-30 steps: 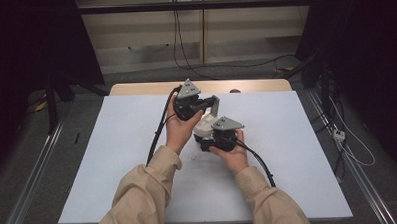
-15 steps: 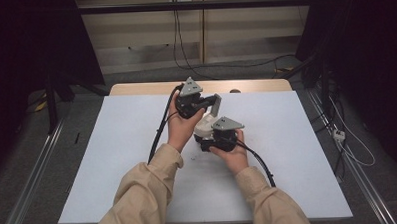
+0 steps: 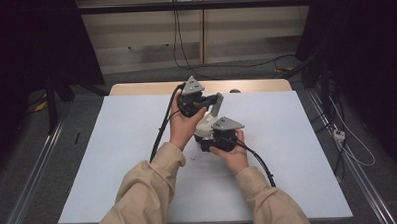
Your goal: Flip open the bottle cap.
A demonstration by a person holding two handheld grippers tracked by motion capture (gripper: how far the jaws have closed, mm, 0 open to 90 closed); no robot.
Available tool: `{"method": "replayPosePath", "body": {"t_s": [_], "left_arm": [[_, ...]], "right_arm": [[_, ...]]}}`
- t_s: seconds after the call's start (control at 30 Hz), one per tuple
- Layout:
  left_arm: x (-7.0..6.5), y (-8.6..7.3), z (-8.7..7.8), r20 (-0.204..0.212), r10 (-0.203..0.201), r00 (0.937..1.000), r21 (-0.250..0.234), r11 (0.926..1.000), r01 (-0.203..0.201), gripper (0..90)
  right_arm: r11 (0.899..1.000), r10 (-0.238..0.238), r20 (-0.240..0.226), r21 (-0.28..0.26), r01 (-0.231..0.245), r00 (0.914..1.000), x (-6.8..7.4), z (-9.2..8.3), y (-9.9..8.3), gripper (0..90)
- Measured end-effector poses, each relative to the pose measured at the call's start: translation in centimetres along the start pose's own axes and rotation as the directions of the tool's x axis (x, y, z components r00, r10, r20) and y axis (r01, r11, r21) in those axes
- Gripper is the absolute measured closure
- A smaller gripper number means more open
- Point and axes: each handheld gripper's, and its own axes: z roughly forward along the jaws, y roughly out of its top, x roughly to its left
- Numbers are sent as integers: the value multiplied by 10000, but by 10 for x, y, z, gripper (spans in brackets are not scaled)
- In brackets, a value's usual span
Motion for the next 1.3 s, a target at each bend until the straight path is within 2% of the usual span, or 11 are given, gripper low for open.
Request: {"method": "replayPosePath", "body": {"t_s": [0.4,0.6,1.3], "left_arm": [[1,1,6,52,-97,9999,59,9999,96,900],[2,1,11,81,-10,10000,291,9996,8,900],[6,-3,22,235,-177,9996,599,9981,163,900]], "right_arm": [[10000,-56,-15,-16,56,10000,0,0,0,187],[10000,-75,-27,6,75,10000,0,0,0,187],[9999,-103,-29,-3,103,9999,-1,0,0,186]]}}
